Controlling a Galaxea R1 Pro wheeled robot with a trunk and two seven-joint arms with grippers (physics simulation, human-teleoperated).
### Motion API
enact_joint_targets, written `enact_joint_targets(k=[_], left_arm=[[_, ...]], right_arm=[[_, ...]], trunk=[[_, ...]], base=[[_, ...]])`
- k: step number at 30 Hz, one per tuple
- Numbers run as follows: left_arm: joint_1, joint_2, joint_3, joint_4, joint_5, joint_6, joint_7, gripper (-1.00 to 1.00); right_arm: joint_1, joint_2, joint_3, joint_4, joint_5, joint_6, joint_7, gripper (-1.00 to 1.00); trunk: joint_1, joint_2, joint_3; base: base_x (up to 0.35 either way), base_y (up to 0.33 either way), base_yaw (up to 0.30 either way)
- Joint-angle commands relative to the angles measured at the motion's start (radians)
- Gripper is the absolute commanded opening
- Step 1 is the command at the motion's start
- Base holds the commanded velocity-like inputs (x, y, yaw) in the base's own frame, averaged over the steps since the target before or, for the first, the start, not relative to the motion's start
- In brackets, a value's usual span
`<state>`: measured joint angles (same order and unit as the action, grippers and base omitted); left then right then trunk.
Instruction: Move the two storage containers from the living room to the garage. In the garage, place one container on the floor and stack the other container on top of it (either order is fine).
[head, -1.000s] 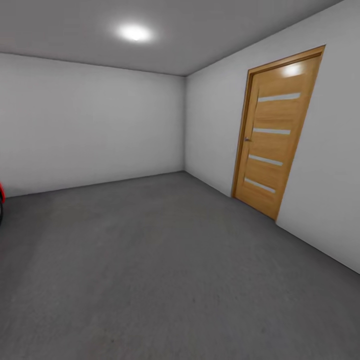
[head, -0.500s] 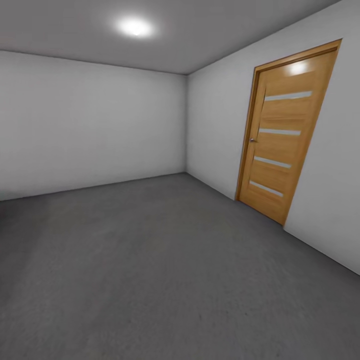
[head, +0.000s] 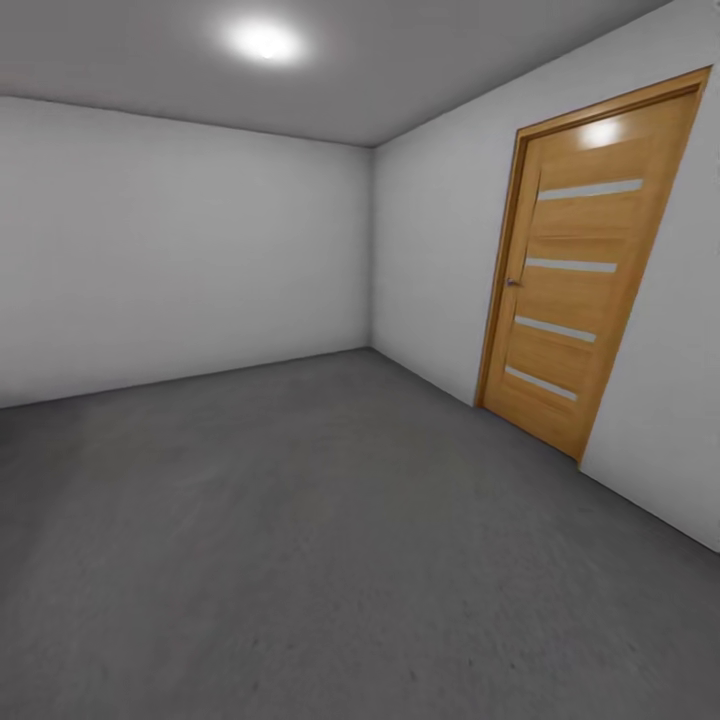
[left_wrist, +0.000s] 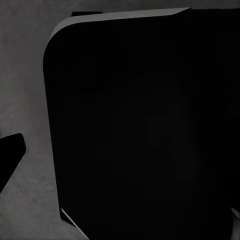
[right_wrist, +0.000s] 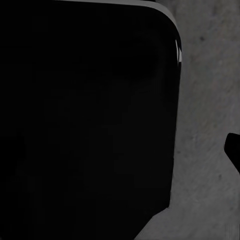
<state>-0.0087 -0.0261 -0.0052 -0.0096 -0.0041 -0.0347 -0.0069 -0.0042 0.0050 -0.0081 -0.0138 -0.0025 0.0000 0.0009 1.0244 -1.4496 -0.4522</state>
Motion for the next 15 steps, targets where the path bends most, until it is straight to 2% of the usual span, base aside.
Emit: enact_joint_targets(k=[1, 15], left_arm=[[-0.001, 0.000, -0.001, 0.001, 0.000, -0.003, -0.001, 1.00], [-0.007, 0.000, -0.002, 0.001, -0.001, -0.003, -0.002, 1.00]], right_arm=[[0.000, 0.000, -0.001, 0.000, 0.000, 0.000, 0.000, 1.00], [0.000, 0.003, 0.003, 0.000, -0.001, 0.000, 0.001, 1.00]], trunk=[[0.001, 0.000, -0.001], [0.001, 0.000, 0.005]], base=[[0.326, 0.104, -0.165], [0.326, 0.106, -0.224]])
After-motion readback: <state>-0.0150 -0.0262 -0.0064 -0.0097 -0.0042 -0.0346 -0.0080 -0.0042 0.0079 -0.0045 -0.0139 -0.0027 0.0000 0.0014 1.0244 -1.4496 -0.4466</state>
